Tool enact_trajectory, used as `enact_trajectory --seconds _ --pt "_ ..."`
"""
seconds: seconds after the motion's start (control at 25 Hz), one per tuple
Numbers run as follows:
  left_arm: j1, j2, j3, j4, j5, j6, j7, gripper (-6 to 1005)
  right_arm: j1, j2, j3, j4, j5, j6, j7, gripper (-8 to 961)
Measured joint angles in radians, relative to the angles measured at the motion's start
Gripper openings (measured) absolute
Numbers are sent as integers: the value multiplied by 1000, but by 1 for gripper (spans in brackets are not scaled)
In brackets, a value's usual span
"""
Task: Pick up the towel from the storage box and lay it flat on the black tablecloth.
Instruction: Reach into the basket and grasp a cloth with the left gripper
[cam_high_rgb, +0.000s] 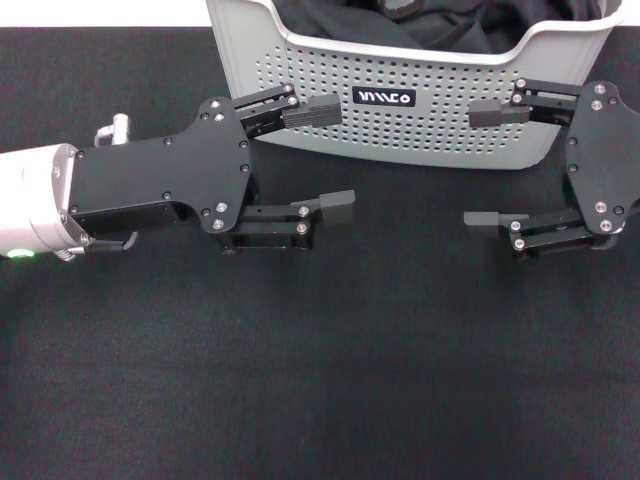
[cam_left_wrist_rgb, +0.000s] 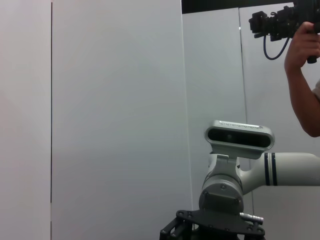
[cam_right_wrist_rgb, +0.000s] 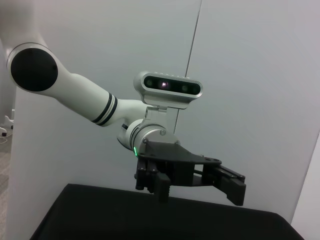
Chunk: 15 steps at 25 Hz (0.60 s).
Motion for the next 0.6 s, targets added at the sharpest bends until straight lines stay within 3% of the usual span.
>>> enact_trajectory --seconds 0.6 --pt "12 -9 0 1 0 0 -7 839 -5 1 -3 13 0 1 -1 867"
